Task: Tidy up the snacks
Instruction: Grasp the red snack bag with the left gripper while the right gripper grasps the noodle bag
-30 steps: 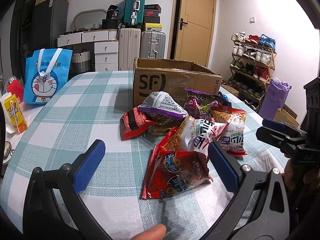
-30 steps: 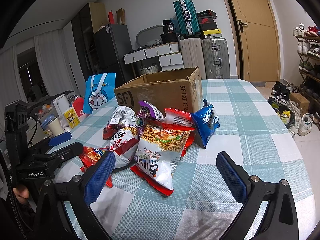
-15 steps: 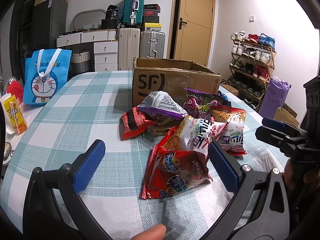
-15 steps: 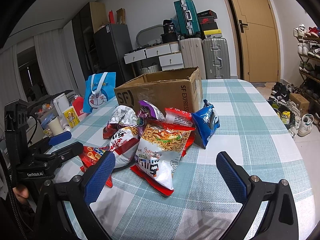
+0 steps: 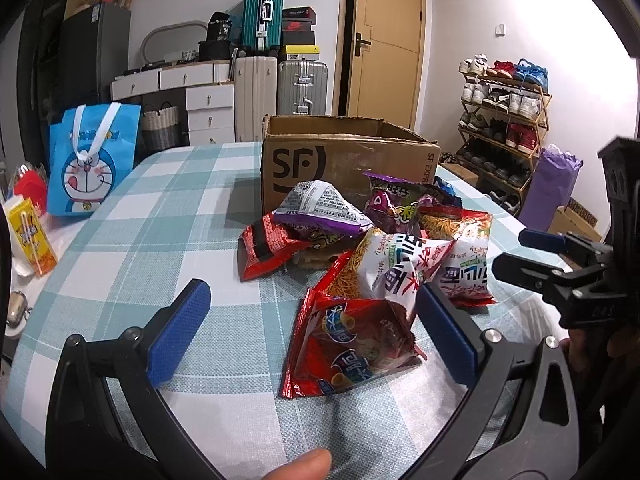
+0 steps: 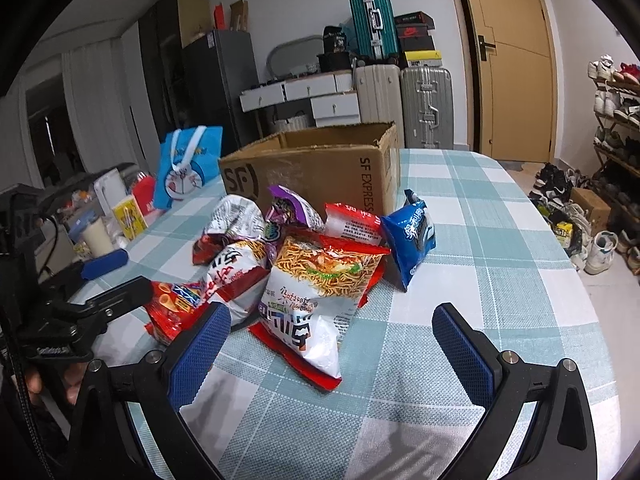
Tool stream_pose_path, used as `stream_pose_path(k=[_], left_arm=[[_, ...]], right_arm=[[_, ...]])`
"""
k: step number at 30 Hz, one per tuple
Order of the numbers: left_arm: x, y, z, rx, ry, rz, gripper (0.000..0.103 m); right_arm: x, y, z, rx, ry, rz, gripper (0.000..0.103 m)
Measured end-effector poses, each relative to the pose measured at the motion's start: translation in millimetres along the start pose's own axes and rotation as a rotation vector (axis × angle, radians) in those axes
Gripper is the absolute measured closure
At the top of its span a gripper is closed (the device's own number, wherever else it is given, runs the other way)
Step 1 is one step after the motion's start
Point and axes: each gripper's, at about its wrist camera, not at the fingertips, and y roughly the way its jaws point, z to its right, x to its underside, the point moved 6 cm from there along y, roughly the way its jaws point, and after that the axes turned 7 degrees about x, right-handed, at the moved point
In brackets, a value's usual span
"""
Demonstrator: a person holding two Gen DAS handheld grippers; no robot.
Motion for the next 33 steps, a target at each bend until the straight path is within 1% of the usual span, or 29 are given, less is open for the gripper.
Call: stream_pose_path(k=[4,6,10,12,15,17,18,19,21,23,26,30,31,32,33], left_arm=[[0,1,2,0.000,0.012,-0.015,0.001],[2,4,1,0.011,-0.002,-0.043,0.001],[5,8,-1,0.057,-0.035,-0.091,0.001],[6,11,-1,0.075,-0.047,-0.108,0.001],[8,15,1,0.080,-0.044,-0.128,0.001],[8,20,3,0.101,-0.044,-0.151,0.001],[9,22,4,0.104,-0.044,-0.159,0.001],[10,24,4,0.105,-0.045,-0.170,0.005],[11,27,6,0.129,-0.045,-0.191,0.010],[14,31,7,0.141,-0.052,-0.210,0.014],[14,34,10,0.163,-0.056,-0.218,0.018],[15,39,12,0.167,-0.057,-0.244,0.040],[16,40,13,0.185,-0.060,-0.253,0.045],[16,40,14,0.195,-0.063,-0.254,0.046],[16,39,15,0.195,-0.065,-0.255,0.049]], right_arm=[[-4,7,-1,0.040,-0.022,-0.034,0.000],[-6,15,0,0.056,-0.030,-0.080,0.000],[-6,27,0,0.019,-0.007,-0.144,0.000],[-6,32,1,0.005,0.009,-0.155,0.000],[-6,39,-3,0.011,-0.010,-0.175,0.000],[-6,43,-4,0.024,-0.021,-0.183,0.000],[-5,45,-4,0.010,-0.016,-0.192,0.000],[-4,48,-5,-0.007,-0.010,-0.202,0.001],[-5,54,-7,-0.016,-0.005,-0.213,0.003],[-5,59,-8,-0.029,-0.001,-0.228,0.017],[-4,66,-9,-0.062,0.026,-0.260,0.021],[-5,69,-8,-0.082,0.046,-0.259,0.027],[-4,68,-9,-0.093,0.053,-0.262,0.033],[-5,68,-9,-0.118,0.071,-0.267,0.037],[-5,68,-8,-0.124,0.078,-0.268,0.038]])
